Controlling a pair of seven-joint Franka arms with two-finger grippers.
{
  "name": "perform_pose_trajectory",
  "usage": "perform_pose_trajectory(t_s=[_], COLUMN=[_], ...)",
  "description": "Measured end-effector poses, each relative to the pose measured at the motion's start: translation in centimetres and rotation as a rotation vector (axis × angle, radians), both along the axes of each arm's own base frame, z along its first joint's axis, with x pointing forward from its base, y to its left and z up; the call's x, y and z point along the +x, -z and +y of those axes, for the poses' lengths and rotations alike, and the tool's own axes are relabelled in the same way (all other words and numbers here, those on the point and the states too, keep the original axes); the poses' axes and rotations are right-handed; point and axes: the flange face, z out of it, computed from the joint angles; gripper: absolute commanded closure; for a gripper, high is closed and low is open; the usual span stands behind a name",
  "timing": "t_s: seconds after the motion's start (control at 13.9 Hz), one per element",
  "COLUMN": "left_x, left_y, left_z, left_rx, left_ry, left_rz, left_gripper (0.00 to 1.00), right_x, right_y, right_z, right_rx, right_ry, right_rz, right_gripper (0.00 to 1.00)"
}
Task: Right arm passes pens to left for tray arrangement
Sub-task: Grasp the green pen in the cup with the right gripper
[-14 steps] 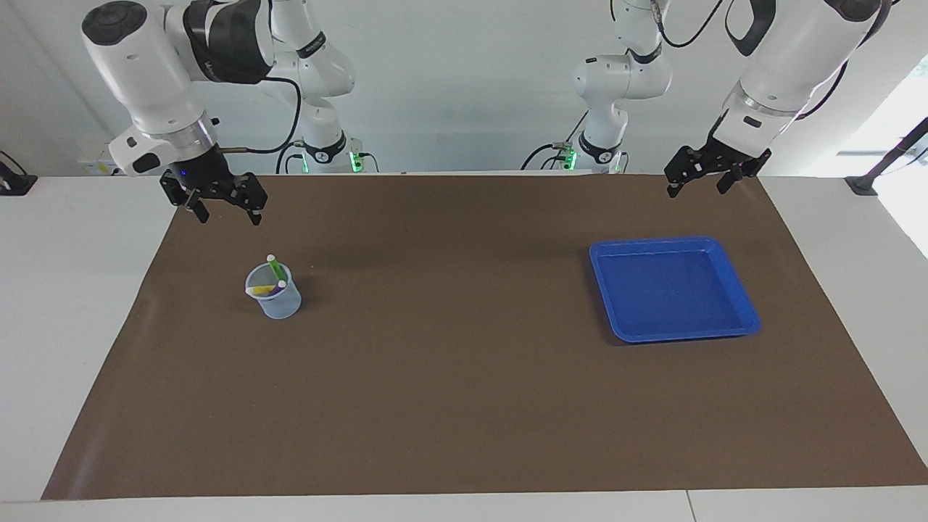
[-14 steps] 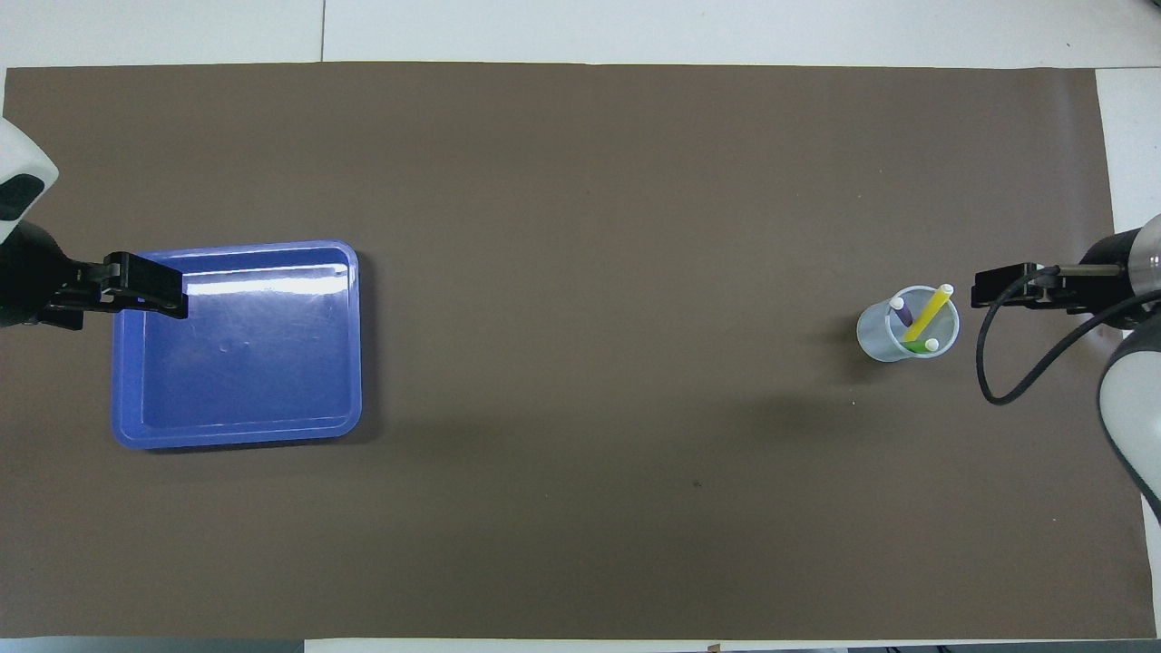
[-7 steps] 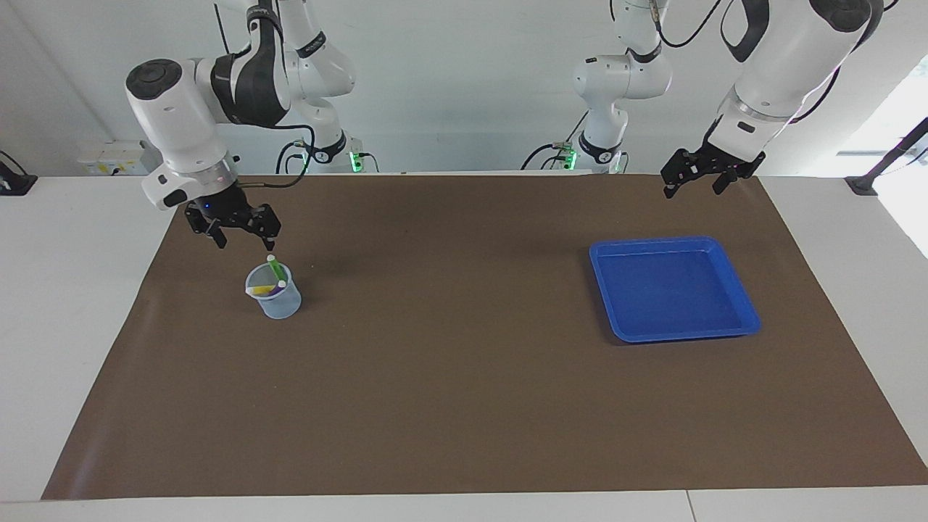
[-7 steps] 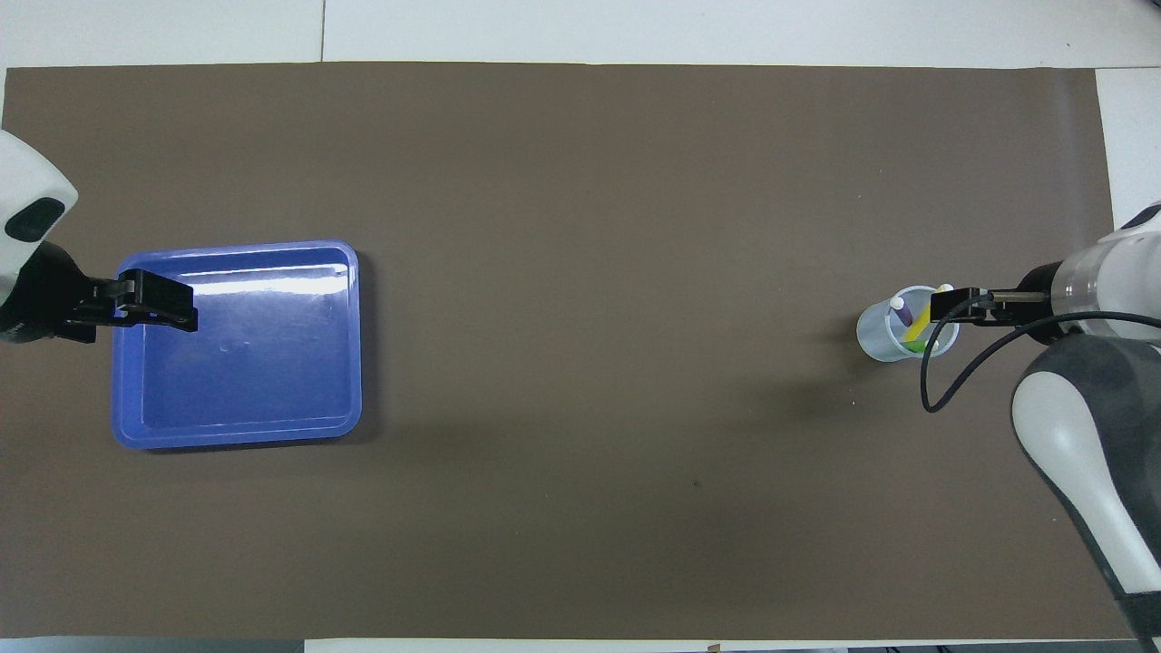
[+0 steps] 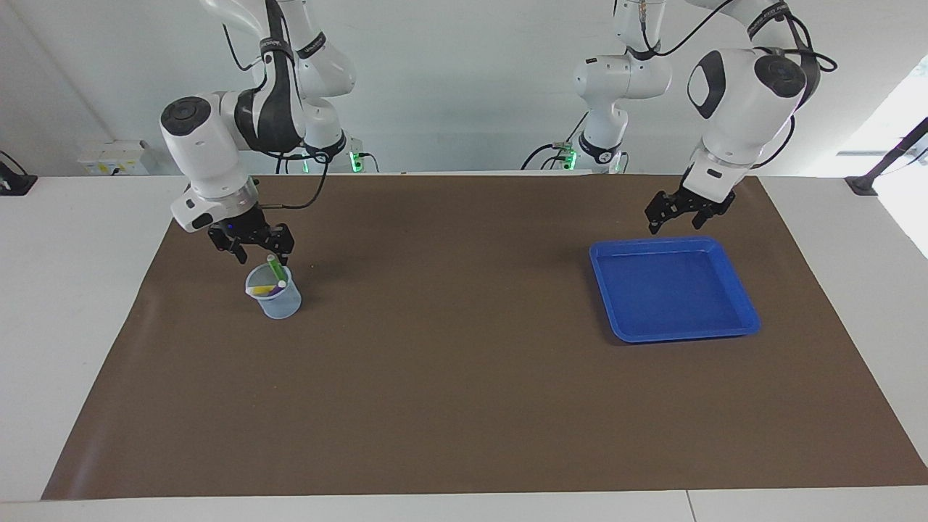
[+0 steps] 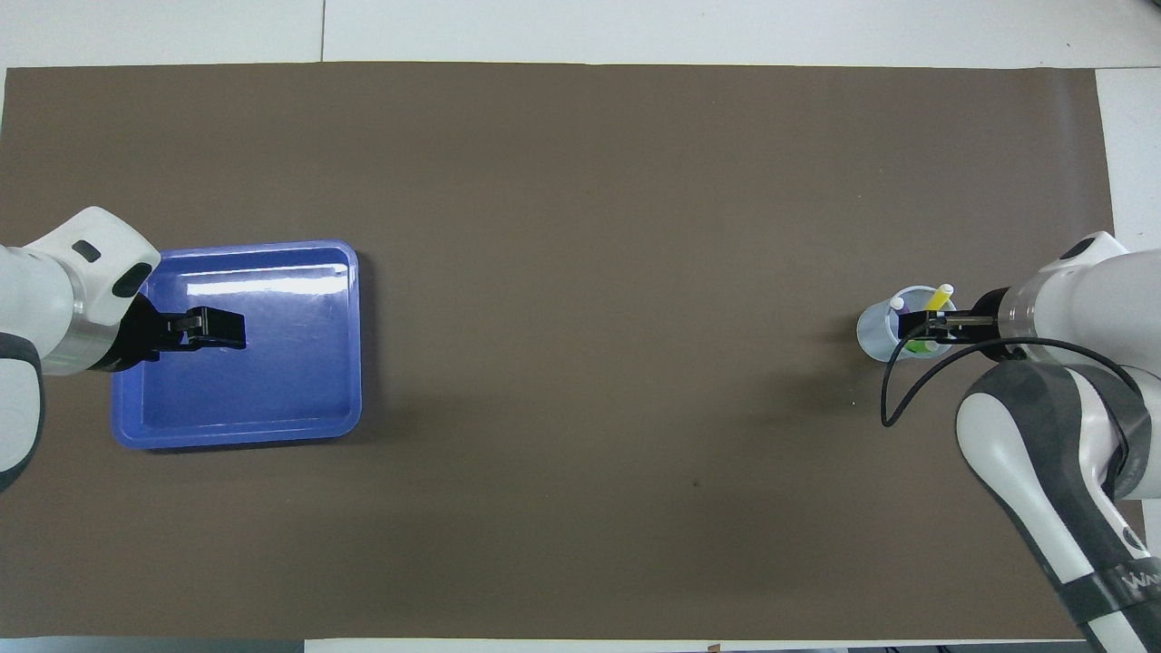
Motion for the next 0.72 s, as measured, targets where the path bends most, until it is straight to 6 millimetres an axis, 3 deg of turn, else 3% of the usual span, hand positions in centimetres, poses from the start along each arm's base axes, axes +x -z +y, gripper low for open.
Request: perform_pose_trajectory(t_s=[0.29, 0.5, 0.58, 0.65, 0.72], left_x=[-0.2, -0.1, -0.1, 0.0, 0.1], left_y=[1.2, 1.6, 1.9, 2.0, 2.1], left_z=[0.2, 0.3, 0.4, 0.5, 0.5], left_rx=[0.001, 0.001, 0.001, 0.001, 0.001], left_ry=[-0.003, -0.007, -0.008, -0.009, -0.011], left_rz=[0.007, 0.012, 0.015, 0.017, 0.017], left_gripper=[0.00, 0.00, 0.00, 0.00, 0.00], right_x=[-0.3, -0.5, -0.6, -0.6, -0.6], right_y=[0.5, 1.0, 1.0, 1.0, 1.0], right_z=[0.1, 0.2, 0.3, 0.5, 0.6], right_rx=[0.000, 0.000, 0.000, 0.000, 0.000], right_ry=[-0.002, -0.005, -0.008, -0.011, -0.014], right_rz=[0.008, 0.018, 0.019, 0.019, 0.019], right_gripper=[0.23, 0.37, 0.71, 0.96, 1.00])
